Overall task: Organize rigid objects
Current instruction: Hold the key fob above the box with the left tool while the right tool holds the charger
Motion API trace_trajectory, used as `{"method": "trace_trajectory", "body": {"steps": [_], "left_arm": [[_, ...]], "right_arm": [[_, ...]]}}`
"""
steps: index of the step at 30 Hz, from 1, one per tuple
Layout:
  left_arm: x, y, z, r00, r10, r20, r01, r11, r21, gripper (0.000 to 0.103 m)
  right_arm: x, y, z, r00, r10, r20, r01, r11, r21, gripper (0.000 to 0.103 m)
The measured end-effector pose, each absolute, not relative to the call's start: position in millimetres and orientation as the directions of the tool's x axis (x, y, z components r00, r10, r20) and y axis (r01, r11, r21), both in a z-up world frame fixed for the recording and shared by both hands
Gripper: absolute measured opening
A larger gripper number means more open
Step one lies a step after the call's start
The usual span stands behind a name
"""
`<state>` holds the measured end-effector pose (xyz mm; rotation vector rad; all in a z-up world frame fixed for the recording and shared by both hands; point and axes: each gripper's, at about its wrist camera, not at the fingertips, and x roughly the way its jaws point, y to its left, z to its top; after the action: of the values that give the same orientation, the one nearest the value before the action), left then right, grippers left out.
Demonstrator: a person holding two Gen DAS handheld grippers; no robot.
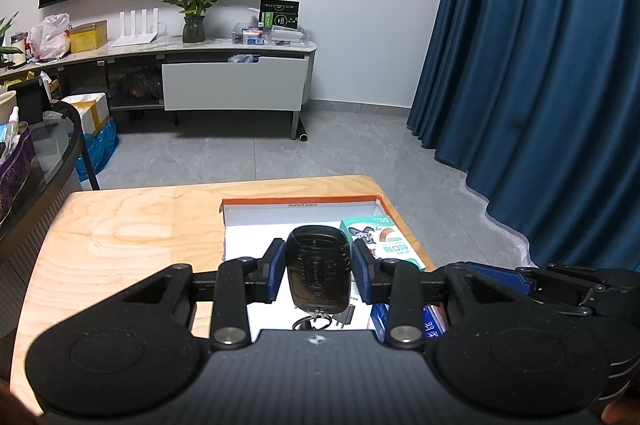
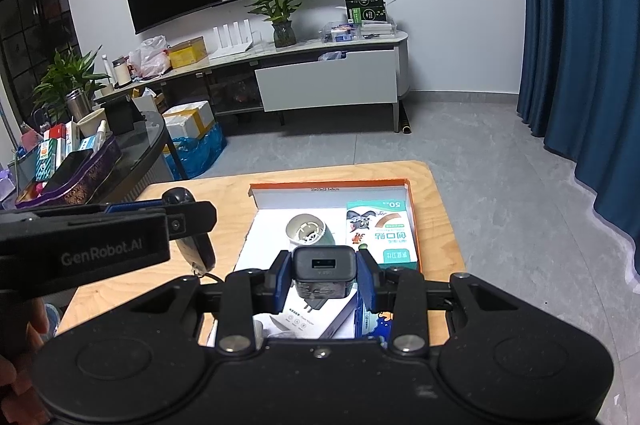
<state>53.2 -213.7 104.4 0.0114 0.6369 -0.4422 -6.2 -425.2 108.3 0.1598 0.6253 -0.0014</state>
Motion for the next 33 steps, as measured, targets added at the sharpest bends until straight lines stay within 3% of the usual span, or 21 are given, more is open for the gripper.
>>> {"method": "trace_trajectory", "body": {"steps": [33], "left_arm": [[83.5, -206.8, 63.7, 0.658, -0.361, -0.66, 0.372, 0.919, -0.132, 0.036]], "right_arm": [[17.5, -414.2, 73.5, 0.761, 0.084, -0.644, 0.028, 0.986, 0.163, 0.043]]}}
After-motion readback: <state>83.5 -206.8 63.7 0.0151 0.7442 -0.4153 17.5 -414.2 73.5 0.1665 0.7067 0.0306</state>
